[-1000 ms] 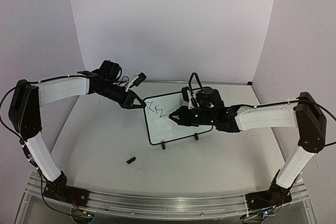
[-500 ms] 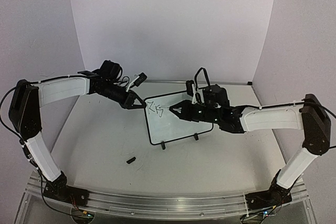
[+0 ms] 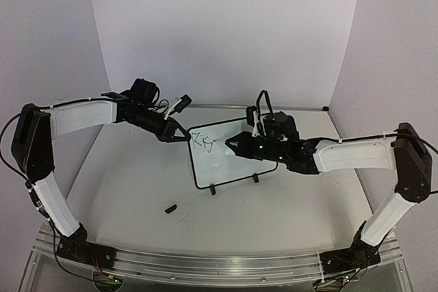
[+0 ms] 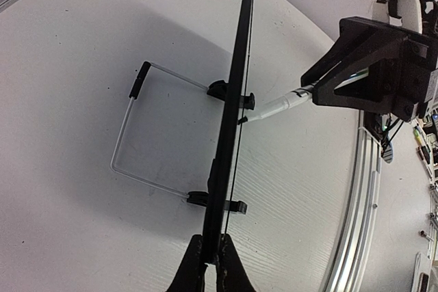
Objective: Write a sentence on the whiteboard
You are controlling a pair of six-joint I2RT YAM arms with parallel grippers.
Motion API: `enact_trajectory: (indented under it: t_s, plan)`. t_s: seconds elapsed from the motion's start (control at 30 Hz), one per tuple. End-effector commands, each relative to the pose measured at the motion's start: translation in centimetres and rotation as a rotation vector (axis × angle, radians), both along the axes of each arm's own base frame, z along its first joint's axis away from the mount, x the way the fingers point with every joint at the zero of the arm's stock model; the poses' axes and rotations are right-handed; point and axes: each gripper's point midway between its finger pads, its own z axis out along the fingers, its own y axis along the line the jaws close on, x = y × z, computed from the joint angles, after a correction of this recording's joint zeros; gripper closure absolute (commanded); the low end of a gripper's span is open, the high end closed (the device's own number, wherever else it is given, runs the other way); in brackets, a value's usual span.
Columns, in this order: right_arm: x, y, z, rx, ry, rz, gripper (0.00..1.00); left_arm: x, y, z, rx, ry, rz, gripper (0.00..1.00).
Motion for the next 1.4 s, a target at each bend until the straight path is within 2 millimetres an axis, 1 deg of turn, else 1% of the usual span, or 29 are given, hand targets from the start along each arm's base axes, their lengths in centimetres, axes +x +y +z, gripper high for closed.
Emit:
enact_trajectory:
  t_s: [0.0, 0.13, 0.23, 0.33, 0.43, 0.57, 0.73, 0.83, 0.97, 1.37]
  plan:
    - [1.3, -1.6, 0.0, -0.029, -0.012, -0.106, 1.00, -0.7, 0.5, -1.9, 0.090, 0.008, -0.007, 1.00]
    - [1.3, -2.6, 0.4, -0.034, -0.023, -0.146, 1.00, -0.7, 0.5, -1.9, 0.090, 0.009, -0.007, 1.00]
    - [1.4, -3.3, 1.1, -0.031, -0.043, -0.175, 1.00, -0.8, 0.5, -1.9, 0.089, 0.011, -0.009, 1.00]
    - [1.5, -3.5, 2.1, -0.024, -0.068, -0.178, 1.00, -0.8, 0.5, -1.9, 0.089, 0.011, -0.010, 1.00]
    - [1.5, -2.9, 3.0, -0.012, -0.089, -0.153, 1.00, -0.8, 0.4, -1.9, 0.088, 0.013, -0.012, 1.00]
    - [1.6, -1.6, 3.3, -0.003, -0.095, -0.100, 1.00, -0.8, 0.4, -2.0, 0.089, 0.015, -0.012, 1.00]
    - [1.7, -0.5, 2.5, 0.007, -0.077, -0.067, 1.00, -0.8, 0.4, -1.9, 0.089, 0.014, -0.012, 1.00]
    - [1.7, -0.2, 2.1, 0.009, -0.068, -0.059, 1.00, -0.8, 0.4, -1.9, 0.089, 0.013, -0.012, 1.00]
    - [1.6, 0.1, 1.2, 0.005, -0.044, -0.048, 1.00, -0.9, 0.4, -1.9, 0.089, 0.013, -0.012, 1.00]
    - [0.4, -0.8, -1.8, -0.020, 0.036, -0.051, 1.00, -0.9, 0.4, -1.9, 0.091, 0.014, -0.012, 1.00]
